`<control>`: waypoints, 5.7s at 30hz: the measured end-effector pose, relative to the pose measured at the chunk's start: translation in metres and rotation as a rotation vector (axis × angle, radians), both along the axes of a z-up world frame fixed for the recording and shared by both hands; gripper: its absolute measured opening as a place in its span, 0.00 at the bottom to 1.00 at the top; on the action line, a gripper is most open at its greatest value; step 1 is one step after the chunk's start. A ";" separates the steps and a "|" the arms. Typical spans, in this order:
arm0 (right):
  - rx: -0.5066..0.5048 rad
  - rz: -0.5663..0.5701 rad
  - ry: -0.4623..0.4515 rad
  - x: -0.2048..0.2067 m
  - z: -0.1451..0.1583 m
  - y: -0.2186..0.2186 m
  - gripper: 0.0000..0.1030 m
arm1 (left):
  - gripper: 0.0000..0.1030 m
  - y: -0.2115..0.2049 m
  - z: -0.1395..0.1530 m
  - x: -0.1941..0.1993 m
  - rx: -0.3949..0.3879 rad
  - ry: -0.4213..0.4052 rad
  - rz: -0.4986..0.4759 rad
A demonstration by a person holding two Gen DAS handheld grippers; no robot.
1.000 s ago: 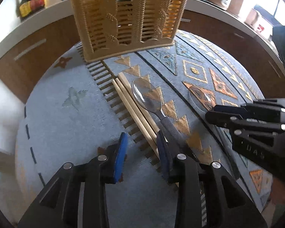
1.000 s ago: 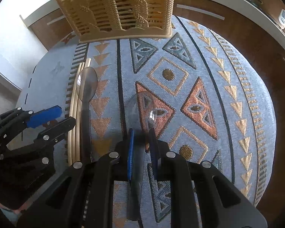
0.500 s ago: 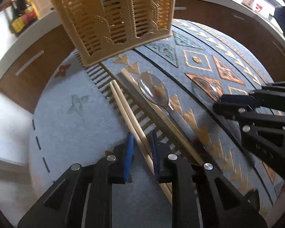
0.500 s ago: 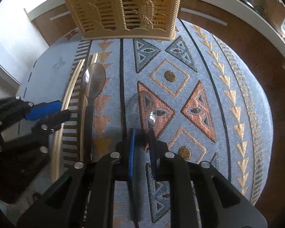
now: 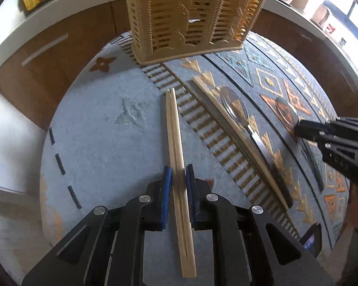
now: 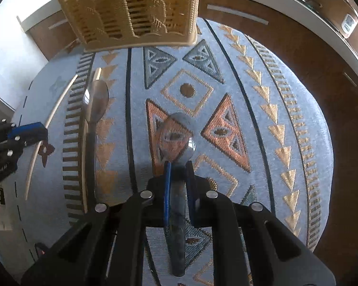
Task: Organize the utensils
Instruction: 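Grasp two wooden chopsticks with the left gripper while the right gripper grasps a clear spoon, then carry the chopsticks and clear spoon over the tan basket and open both grippers, then grasp the last wooden chopstick with the left gripper while the right gripper grasps a clear spoon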
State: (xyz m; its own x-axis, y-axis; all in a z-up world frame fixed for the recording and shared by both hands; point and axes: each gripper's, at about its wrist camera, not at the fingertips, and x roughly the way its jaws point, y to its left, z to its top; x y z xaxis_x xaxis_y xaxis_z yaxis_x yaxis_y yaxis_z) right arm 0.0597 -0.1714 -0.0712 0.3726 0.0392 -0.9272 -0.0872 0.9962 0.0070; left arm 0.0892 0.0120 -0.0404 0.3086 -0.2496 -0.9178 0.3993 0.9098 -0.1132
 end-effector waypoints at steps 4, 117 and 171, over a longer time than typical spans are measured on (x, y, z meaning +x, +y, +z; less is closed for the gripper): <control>0.126 -0.004 0.056 0.008 0.003 -0.020 0.22 | 0.17 0.003 0.001 0.016 -0.035 0.021 -0.008; 0.501 0.098 -0.709 0.088 0.184 -0.013 0.10 | 0.09 -0.006 0.204 0.044 -0.453 -0.946 0.134; 0.243 0.090 0.023 -0.001 0.051 0.013 0.33 | 0.28 0.029 0.102 -0.010 -0.410 -0.307 -0.019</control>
State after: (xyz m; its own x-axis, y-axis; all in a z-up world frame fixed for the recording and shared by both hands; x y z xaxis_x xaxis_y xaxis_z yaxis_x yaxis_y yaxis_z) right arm 0.0589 -0.1582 -0.0205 0.3362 0.2941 -0.8947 -0.1726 0.9531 0.2484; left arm 0.0793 0.0414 0.0616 0.5403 -0.5784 -0.6112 0.4861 0.8074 -0.3344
